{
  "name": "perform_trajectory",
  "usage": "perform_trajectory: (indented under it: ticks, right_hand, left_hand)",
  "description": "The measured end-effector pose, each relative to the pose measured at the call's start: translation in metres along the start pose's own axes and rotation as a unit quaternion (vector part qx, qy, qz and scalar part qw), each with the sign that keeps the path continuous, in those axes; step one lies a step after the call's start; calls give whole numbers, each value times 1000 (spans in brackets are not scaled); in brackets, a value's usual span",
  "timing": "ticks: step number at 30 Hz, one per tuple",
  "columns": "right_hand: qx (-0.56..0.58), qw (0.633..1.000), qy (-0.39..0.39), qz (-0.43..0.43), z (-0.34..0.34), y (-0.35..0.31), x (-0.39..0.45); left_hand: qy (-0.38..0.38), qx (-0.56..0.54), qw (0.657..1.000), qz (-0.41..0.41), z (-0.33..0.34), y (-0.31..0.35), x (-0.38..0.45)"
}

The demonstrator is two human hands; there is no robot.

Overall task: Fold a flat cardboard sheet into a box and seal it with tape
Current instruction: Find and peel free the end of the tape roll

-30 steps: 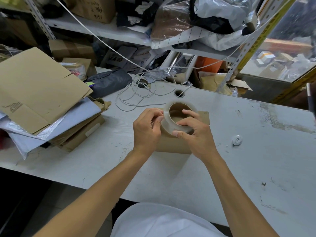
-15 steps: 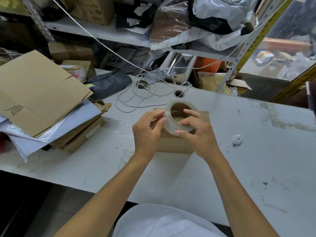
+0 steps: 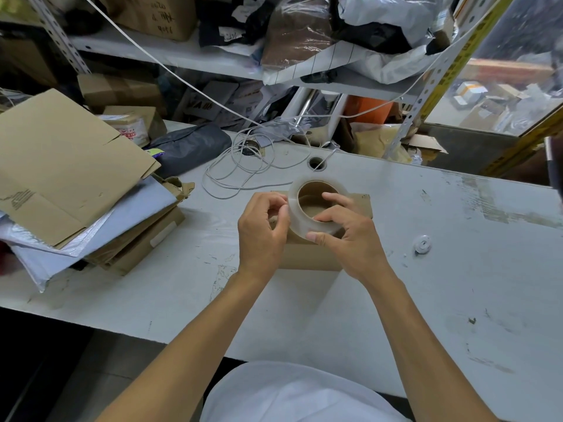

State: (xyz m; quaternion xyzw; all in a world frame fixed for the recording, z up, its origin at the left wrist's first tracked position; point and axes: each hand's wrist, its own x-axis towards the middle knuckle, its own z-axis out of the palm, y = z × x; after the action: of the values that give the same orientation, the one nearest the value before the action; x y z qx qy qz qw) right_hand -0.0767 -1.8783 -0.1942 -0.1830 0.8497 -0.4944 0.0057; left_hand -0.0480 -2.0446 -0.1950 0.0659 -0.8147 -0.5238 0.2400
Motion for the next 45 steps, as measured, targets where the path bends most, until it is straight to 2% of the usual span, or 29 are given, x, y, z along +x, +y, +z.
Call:
perform_trajectory:
  ticks: [21,24,28,30,36,45]
  right_hand:
    - [27,999,-10,25,-5,0,1]
    - [24,1000,-4,20,-5,1,4]
    - [0,1000,-6,14,-3,-1,7]
    - [-3,1000,-11,17,-3,-2,6]
    - [-12,1000,-8,18,-4,-3,3]
    - [5,999,0,32,-6,-3,5]
  left_hand:
    - [-102,49,989,97,-8,-6,15]
    - [-95,26,991,91,-12,-11,13]
    - [-75,-54,996,5,-15,-7,4]
    - [-54,-64,996,-10,-13,-2,1]
    - [-12,-40,999,-16,-8,0,2]
    - [-39,3,999,36,-10,-5,4]
